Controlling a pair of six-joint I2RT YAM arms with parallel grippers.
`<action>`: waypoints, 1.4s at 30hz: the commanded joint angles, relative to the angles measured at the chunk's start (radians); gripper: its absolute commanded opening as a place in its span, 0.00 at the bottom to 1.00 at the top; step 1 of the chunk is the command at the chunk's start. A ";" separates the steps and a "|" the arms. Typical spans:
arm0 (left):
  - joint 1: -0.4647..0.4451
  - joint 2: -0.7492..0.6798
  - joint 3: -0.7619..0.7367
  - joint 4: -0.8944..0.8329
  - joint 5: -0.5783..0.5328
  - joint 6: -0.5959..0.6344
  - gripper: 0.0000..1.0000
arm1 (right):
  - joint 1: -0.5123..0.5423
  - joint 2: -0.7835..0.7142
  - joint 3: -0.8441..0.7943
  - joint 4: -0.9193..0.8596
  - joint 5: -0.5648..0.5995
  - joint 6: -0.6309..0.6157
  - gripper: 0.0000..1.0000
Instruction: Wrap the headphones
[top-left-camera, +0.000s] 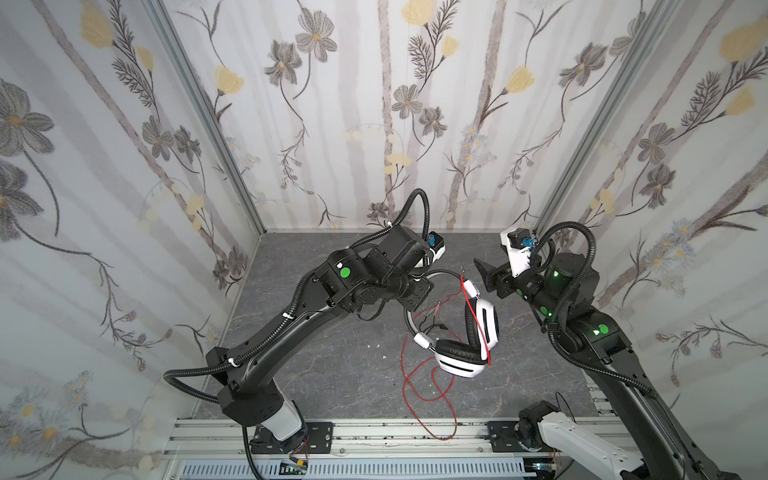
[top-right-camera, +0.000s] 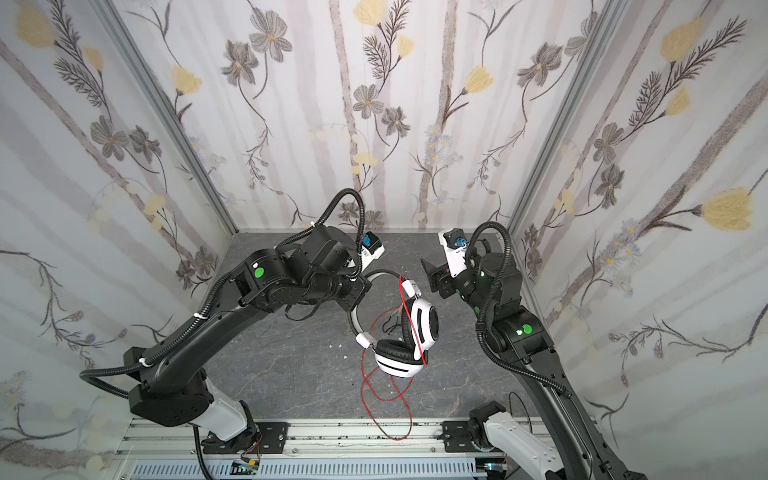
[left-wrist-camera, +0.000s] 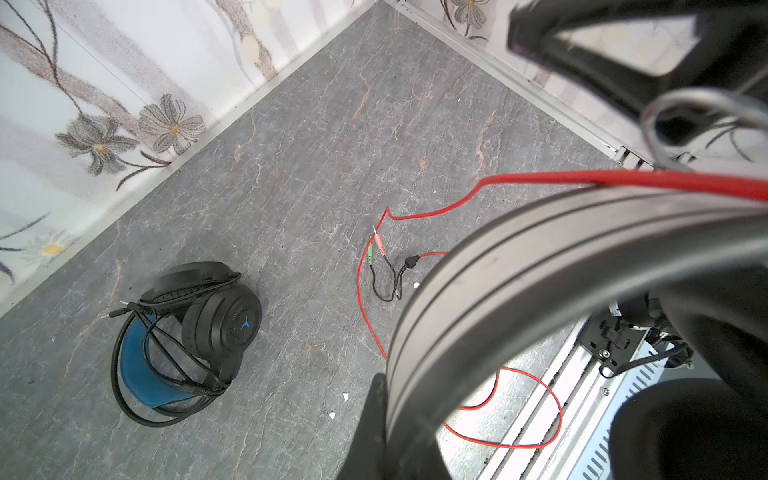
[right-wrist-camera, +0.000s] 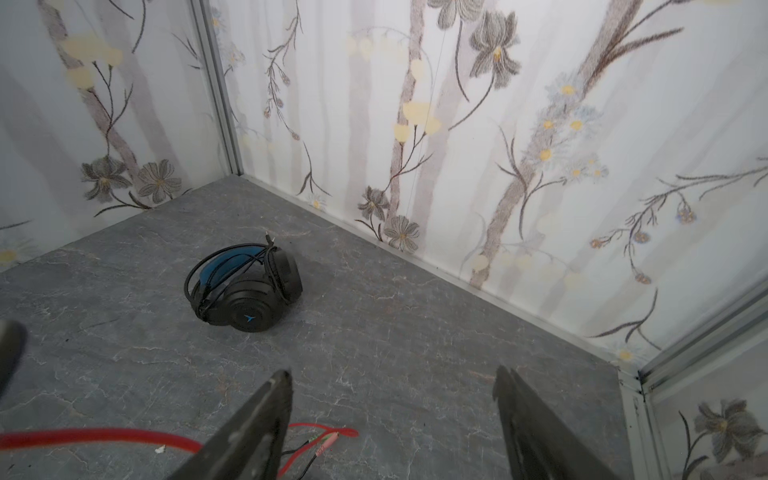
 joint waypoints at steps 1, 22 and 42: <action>-0.002 0.001 0.043 -0.036 0.031 0.002 0.00 | -0.022 -0.042 -0.065 0.121 -0.150 0.060 0.78; -0.010 -0.030 0.105 -0.069 0.104 0.004 0.00 | 0.073 0.006 -0.294 0.422 -0.547 0.094 0.76; -0.014 -0.033 0.030 -0.021 0.110 -0.007 0.00 | 0.090 0.054 -0.070 0.346 -0.263 0.030 0.00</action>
